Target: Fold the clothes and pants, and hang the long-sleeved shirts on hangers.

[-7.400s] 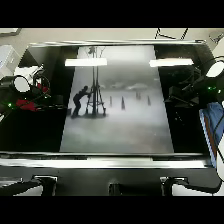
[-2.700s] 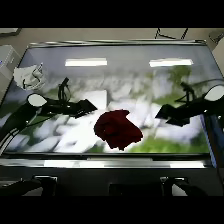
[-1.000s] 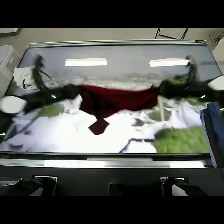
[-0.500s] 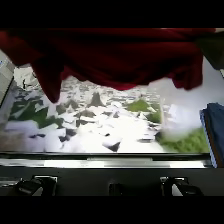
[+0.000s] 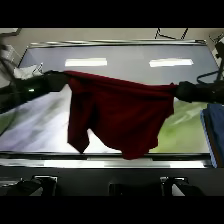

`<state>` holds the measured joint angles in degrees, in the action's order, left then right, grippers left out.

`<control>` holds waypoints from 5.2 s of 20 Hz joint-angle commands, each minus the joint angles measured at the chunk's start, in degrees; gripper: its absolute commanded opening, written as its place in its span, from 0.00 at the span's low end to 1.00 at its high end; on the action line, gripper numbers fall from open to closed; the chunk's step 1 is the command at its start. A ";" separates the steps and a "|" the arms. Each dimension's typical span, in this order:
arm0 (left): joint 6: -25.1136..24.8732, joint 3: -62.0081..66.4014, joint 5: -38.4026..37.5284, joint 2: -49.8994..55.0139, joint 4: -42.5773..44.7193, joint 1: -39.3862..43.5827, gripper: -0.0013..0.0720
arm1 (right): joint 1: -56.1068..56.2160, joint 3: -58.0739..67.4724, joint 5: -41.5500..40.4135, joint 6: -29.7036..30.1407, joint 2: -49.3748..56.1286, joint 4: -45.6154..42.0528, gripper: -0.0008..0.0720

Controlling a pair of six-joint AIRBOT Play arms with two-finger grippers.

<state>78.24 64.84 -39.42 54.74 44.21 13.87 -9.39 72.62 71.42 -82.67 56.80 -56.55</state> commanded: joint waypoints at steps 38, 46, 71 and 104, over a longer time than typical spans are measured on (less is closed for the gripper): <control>-0.70 -8.72 -18.05 31.91 -3.30 -9.05 0.04 | 6.47 -43.98 -10.91 3.87 15.87 19.67 0.68; -6.29 14.27 -11.67 11.08 -3.30 -10.99 0.04 | 8.46 -3.26 -1.99 2.91 9.42 -9.53 0.08; -6.27 20.04 -2.16 4.90 13.97 -15.23 0.04 | 8.52 9.01 -0.09 -12.68 11.93 -11.47 0.08; -7.37 -28.94 -23.91 25.66 -7.93 -29.73 0.65 | -24.59 7.41 20.02 -3.82 33.27 -12.63 0.78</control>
<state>72.79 38.13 -67.92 79.96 41.01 -16.64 -33.56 80.49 91.88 -86.98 90.11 -68.88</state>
